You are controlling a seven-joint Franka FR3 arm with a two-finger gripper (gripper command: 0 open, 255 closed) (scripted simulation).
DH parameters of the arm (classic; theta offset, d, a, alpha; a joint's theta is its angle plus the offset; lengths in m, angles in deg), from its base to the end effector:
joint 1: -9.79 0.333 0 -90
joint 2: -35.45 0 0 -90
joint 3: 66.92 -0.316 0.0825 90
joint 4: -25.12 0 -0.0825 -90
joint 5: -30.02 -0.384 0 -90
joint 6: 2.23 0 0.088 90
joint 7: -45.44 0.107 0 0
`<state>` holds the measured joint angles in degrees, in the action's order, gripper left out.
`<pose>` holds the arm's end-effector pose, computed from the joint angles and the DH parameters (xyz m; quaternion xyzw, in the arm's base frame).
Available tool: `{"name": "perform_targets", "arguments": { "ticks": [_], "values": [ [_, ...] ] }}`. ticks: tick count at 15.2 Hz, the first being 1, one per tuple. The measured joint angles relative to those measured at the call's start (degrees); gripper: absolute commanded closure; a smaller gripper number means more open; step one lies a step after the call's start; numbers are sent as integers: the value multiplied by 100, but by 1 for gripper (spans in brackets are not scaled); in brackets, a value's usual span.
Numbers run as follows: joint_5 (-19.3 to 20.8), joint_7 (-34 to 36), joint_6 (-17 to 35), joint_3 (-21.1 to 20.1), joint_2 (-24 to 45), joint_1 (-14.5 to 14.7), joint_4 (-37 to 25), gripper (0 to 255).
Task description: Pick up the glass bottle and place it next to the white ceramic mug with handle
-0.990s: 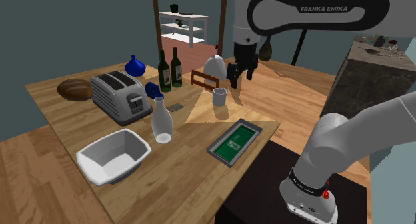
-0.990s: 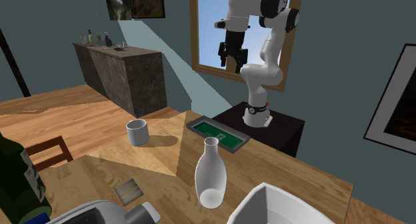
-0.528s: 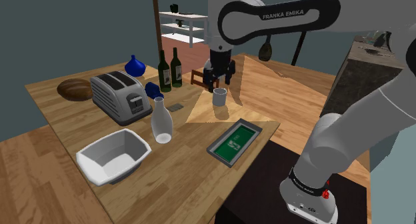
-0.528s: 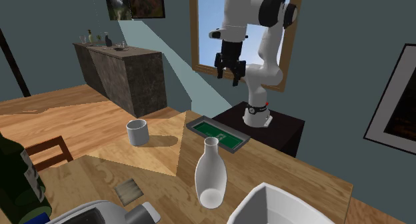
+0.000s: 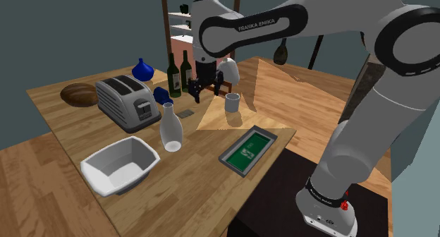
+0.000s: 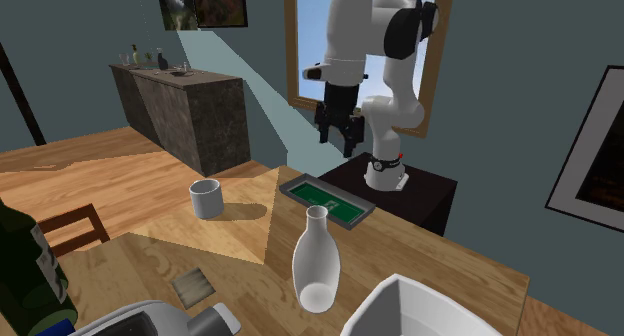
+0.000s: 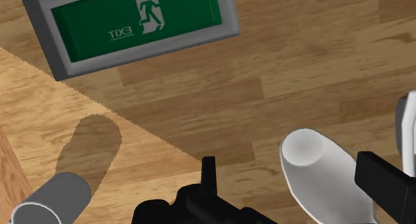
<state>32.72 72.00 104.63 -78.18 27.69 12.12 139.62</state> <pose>0.5047 0.1223 0.5176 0.9936 -0.1069 0.0119 0.0337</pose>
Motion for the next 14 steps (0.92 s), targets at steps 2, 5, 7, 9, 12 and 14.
{"name": "perform_targets", "arguments": {
  "ticks": [2,5,7,9,12,14],
  "values": [
    [52,148,106,-57,436,24,-354,0],
    [145,377,189,-133,1086,90,-946,0],
    [215,525,247,-167,1517,147,-1341,0],
    [284,647,216,-189,1943,212,-1819,0],
    [398,825,191,-200,2624,336,-2560,0],
    [453,901,142,-196,2972,407,-2972,0]
  ]
}}
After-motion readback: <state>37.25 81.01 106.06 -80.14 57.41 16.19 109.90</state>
